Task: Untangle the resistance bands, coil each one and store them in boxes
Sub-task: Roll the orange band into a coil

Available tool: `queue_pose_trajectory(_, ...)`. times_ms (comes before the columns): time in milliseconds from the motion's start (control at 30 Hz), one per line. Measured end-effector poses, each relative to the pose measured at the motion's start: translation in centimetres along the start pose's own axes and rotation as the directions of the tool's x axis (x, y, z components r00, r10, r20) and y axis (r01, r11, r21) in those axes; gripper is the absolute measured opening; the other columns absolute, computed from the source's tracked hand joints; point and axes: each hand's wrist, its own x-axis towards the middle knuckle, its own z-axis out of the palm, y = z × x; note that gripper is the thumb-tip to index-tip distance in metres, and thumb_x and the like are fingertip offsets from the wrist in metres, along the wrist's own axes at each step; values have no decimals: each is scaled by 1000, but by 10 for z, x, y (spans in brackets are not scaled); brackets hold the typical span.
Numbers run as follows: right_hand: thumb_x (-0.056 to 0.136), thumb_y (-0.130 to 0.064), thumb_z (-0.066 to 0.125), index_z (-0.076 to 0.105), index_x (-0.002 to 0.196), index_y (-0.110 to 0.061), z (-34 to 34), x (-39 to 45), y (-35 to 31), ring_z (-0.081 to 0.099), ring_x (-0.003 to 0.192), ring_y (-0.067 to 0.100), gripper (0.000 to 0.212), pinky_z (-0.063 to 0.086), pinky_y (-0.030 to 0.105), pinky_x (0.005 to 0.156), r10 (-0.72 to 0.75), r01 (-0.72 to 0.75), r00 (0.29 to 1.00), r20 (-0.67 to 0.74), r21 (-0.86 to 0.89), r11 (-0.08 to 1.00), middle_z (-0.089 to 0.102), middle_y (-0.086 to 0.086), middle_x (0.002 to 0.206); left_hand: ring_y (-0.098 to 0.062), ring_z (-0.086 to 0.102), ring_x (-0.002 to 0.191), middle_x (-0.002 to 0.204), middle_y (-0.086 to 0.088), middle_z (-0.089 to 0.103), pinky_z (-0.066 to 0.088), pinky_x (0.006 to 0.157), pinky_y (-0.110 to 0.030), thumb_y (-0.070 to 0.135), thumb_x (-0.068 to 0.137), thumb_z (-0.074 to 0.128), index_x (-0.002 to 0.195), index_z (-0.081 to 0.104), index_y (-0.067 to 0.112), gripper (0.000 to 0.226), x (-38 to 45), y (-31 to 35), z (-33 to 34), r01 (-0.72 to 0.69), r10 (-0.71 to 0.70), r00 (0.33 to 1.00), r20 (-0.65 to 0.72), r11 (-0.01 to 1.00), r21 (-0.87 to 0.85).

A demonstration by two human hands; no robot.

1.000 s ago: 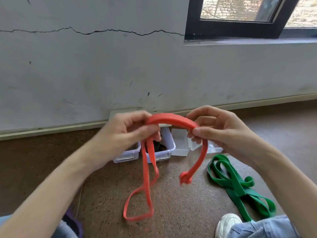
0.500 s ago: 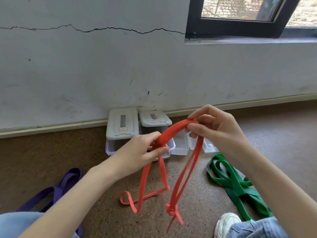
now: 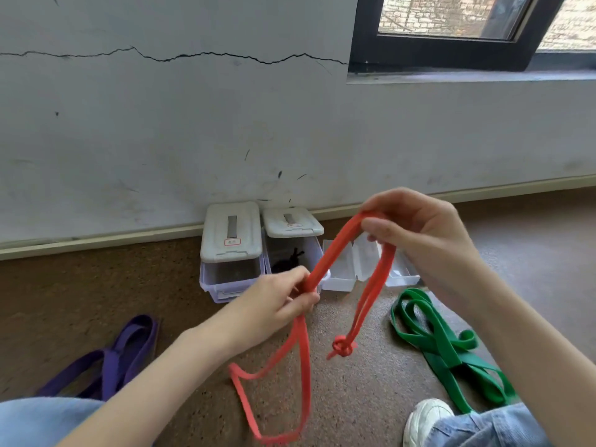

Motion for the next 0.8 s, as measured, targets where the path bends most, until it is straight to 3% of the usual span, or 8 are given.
queue_pose_trajectory(100, 67, -18, 69, 68, 84, -15, -11, 2, 1, 65, 68, 10, 17, 52, 17, 67, 86, -84, 996, -28, 57, 995, 70, 0, 75, -10, 66, 85, 88, -4, 67, 54, 80, -31, 23, 91, 51, 89, 55, 14, 10, 0, 5, -10, -25, 25, 1000, -3, 990, -139)
queue_pose_trajectory(233, 67, -21, 77, 58, 107, -16, -13, -4, -2, 66, 79, 20, 45, 53, 27, 76, 219, -233, 924, 313, 6, 973, 69, 8, 86, -11, 63, 69, 71, 1, 63, 54, 65, -25, 29, 87, 52, 87, 57, 13, 17, -1, 30, -52, -203, 145, 974, -173, 898, -390)
queue_pose_trajectory(300, 68, -16, 75, 55, 111, -16, -3, -6, -2, 66, 77, 18, 48, 52, 26, 73, 177, -206, 913, 369, 41, 978, 69, 8, 83, -4, 61, 65, 68, 8, 62, 49, 61, -18, 29, 89, 51, 86, 57, 17, 13, 1, 37, -53, -217, 187, 975, -118, 915, -341)
queue_pose_trajectory(367, 71, -13, 73, 58, 105, -15, 7, -5, -3, 65, 70, 16, 37, 53, 23, 68, 125, -139, 943, 308, 24, 990, 69, 8, 80, -3, 66, 70, 73, 10, 66, 51, 65, -16, 30, 88, 50, 89, 56, 20, 12, 3, 34, -41, -155, 148, 988, -45, 951, -267)
queue_pose_trajectory(500, 72, -10, 66, 58, 90, -9, 10, -4, -5, 63, 62, 10, 19, 51, 18, 63, 24, -22, 988, 149, -15, 1000, 70, 3, 73, -5, 66, 88, 93, 2, 65, 53, 80, -21, 23, 92, 52, 93, 48, 26, 5, 4, 10, -9, -74, 74, 997, 18, 997, -26)
queue_pose_trajectory(567, 72, -9, 65, 58, 90, -7, 7, -4, -6, 65, 65, 13, 20, 52, 19, 66, 27, -29, 992, 120, 12, 1000, 71, 3, 74, -14, 65, 94, 99, -6, 65, 52, 86, -32, 20, 94, 51, 97, 48, 19, 4, 2, -4, 2, -1, -1, 999, 44, 999, 33)
queue_pose_trajectory(700, 65, -14, 70, 59, 97, -9, -9, -2, -9, 65, 71, 23, 34, 57, 28, 71, 182, -186, 971, 153, 7, 983, 71, 11, 78, -1, 63, 92, 97, 8, 67, 51, 82, -22, 20, 93, 50, 98, 54, 13, 10, 0, -4, -19, -35, 32, 999, -41, 995, -97)
queue_pose_trajectory(800, 66, -14, 77, 57, 110, -14, -15, -3, -11, 66, 80, 27, 49, 57, 39, 79, 282, -283, 901, 329, -45, 958, 70, 10, 83, -6, 66, 94, 93, 8, 69, 51, 81, -18, 30, 89, 45, 97, 55, 18, 17, -3, 11, -45, -130, 103, 988, -119, 961, -244)
